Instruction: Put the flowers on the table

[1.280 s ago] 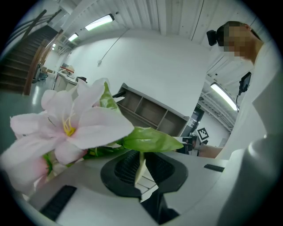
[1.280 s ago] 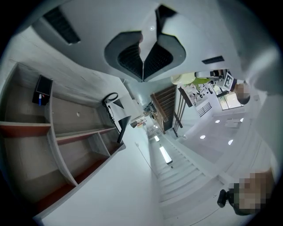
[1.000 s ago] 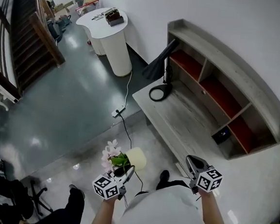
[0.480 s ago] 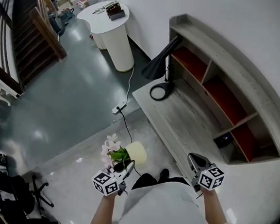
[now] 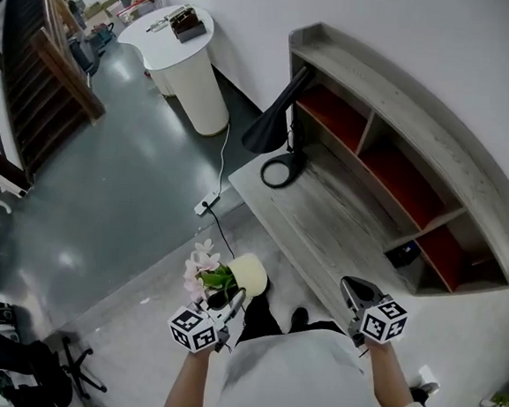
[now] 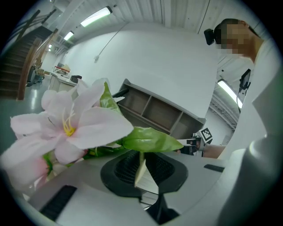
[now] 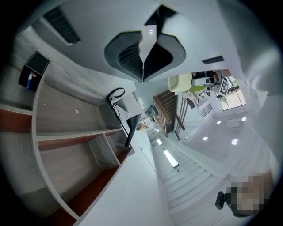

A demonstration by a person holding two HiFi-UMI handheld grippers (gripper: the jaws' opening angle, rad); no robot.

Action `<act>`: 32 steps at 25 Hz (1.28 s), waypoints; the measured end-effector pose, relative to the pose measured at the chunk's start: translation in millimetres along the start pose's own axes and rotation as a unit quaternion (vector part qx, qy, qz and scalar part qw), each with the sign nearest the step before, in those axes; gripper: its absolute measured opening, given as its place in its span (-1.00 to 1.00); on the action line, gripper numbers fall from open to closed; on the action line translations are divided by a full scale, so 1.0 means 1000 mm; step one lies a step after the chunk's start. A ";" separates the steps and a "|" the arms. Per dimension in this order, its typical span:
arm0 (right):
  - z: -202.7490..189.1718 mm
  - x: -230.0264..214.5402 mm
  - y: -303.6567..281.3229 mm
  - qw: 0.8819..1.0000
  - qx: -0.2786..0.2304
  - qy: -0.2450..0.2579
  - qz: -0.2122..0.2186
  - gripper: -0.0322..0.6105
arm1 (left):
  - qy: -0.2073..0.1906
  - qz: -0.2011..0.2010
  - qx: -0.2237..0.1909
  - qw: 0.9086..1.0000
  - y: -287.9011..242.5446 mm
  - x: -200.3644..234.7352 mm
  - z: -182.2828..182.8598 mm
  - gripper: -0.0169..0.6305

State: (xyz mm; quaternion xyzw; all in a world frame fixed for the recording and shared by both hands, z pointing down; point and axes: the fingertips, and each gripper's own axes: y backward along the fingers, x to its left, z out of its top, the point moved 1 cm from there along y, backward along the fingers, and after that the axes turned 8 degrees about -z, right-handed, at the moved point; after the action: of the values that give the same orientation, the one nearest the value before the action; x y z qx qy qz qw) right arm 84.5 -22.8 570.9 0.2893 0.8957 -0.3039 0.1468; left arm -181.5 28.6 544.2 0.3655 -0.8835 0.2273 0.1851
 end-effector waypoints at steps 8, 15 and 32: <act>0.022 -0.003 -0.030 0.999 -0.021 -0.030 -0.041 -0.84 | -0.046 -0.054 0.072 0.995 -0.041 0.040 0.026 -0.78; 0.037 -0.009 -0.053 0.994 -0.035 -0.056 -0.081 -0.84 | -0.091 -0.107 0.138 0.980 -0.079 0.072 0.043 -0.78; 0.037 -0.010 -0.079 0.964 -0.086 -0.145 -0.208 -0.84 | -0.255 -0.271 0.289 0.882 -0.159 0.114 0.052 -0.78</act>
State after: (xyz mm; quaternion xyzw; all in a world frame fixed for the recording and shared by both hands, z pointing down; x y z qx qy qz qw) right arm 47.8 -101.2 582.6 0.0360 0.9282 -0.2884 0.2326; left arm -149.6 -163.7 599.4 0.6730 -0.6618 0.3128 -0.1064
